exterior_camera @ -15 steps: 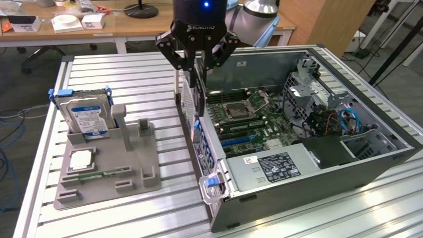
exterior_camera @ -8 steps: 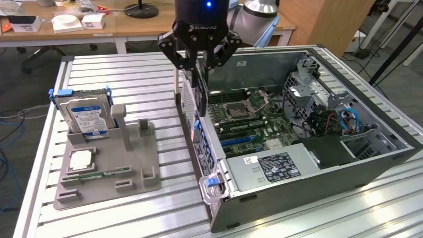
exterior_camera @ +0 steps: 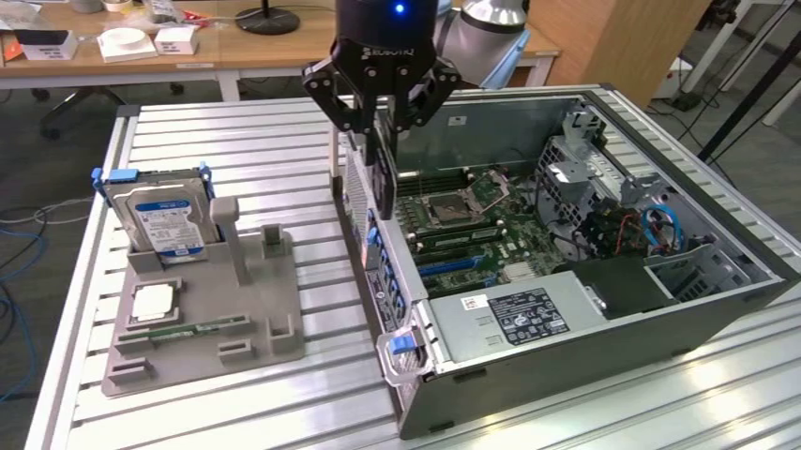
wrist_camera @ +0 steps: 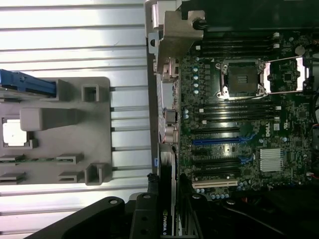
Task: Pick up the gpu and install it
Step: 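Pick up the gpu and move the gpu toward the slot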
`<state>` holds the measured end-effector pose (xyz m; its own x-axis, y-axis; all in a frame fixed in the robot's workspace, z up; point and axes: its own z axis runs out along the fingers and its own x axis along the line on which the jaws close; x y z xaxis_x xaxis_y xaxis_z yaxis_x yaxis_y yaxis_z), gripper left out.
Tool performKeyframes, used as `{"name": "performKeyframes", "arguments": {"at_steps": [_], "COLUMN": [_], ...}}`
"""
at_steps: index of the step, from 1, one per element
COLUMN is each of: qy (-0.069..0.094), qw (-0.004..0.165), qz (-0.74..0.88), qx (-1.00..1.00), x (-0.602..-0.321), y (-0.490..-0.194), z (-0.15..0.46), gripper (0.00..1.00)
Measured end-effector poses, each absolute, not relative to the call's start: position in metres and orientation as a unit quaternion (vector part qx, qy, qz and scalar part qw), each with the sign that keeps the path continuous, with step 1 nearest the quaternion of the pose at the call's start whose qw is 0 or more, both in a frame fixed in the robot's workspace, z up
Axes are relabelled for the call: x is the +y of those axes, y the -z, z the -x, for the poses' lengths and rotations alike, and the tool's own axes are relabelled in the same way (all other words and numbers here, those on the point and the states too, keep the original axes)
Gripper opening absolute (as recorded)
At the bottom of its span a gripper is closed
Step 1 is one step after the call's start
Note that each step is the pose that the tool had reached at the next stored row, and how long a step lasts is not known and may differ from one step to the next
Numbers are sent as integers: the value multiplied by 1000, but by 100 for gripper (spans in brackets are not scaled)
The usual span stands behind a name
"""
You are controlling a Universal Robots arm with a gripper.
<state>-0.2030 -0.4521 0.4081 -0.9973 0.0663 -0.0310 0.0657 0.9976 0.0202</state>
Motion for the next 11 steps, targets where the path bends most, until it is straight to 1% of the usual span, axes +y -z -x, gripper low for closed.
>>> {"name": "performKeyframes", "arguments": {"at_steps": [11], "qy": [-10], "qw": [16], "qz": [-33], "qx": [999], "x": [-452], "y": [-408], "z": [199], "gripper": [26]}}
